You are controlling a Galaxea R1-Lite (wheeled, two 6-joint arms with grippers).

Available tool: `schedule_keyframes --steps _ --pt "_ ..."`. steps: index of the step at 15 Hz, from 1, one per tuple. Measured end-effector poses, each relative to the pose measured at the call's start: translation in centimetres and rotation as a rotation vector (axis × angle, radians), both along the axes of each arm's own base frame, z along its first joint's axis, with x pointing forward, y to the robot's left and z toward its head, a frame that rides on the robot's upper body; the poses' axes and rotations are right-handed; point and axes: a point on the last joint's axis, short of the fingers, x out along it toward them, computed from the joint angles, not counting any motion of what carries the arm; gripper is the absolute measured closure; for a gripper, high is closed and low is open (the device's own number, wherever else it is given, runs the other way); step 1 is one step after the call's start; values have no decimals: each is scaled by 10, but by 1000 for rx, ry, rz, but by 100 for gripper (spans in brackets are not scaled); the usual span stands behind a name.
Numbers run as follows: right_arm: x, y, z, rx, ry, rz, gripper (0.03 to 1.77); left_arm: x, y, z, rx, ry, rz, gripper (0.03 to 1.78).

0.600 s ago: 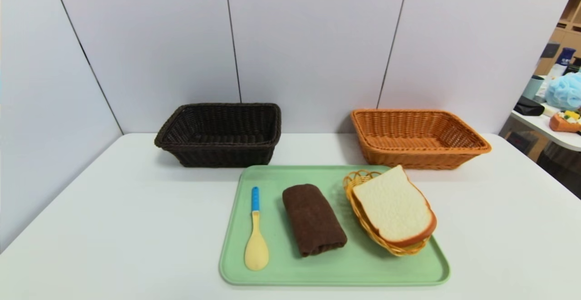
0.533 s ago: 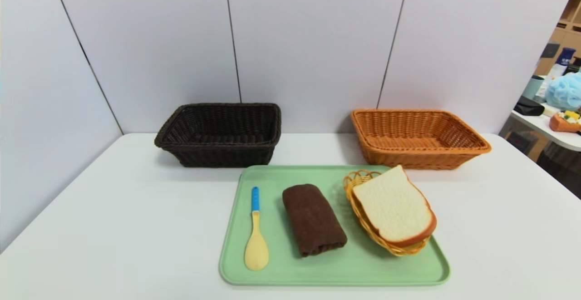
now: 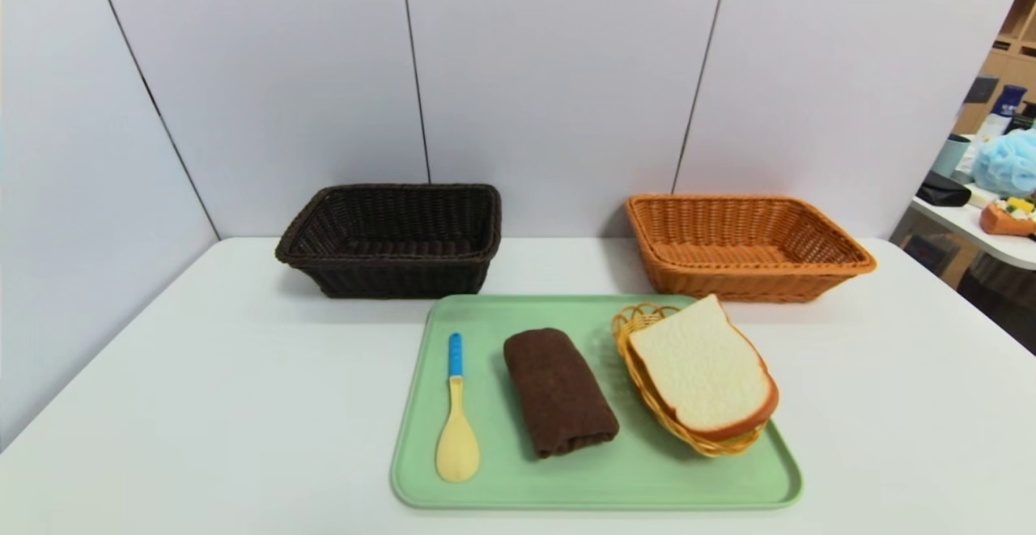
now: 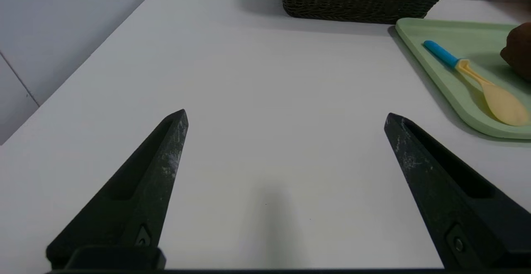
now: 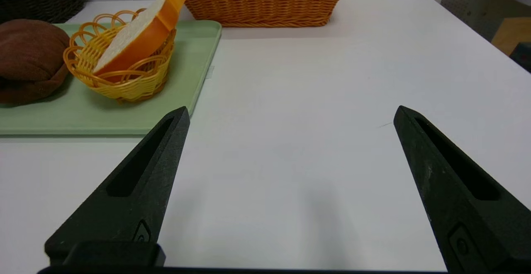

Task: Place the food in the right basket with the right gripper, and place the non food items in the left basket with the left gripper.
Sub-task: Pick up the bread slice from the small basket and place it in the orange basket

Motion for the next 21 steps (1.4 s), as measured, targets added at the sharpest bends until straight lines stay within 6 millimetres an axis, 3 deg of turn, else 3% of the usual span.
schedule_keyframes --steps 2,5,8,11,14,17,21 --pt "-6 0 15 -17 -9 8 10 -7 0 20 3 -32 -8 12" --pt "-20 1 53 -32 35 64 10 -11 -1 63 25 -55 -39 12" --pt "-15 2 106 -44 28 104 10 2 -2 114 50 -62 -69 12" --pt "11 3 170 -44 -6 139 10 39 -3 169 57 -78 -92 12" --pt "51 4 221 -18 4 161 10 94 -4 215 60 -97 -102 12" --pt "100 9 242 48 89 206 10 150 -10 226 56 -35 -121 12" --pt "154 25 221 195 298 274 10 192 -35 201 50 121 -198 12"
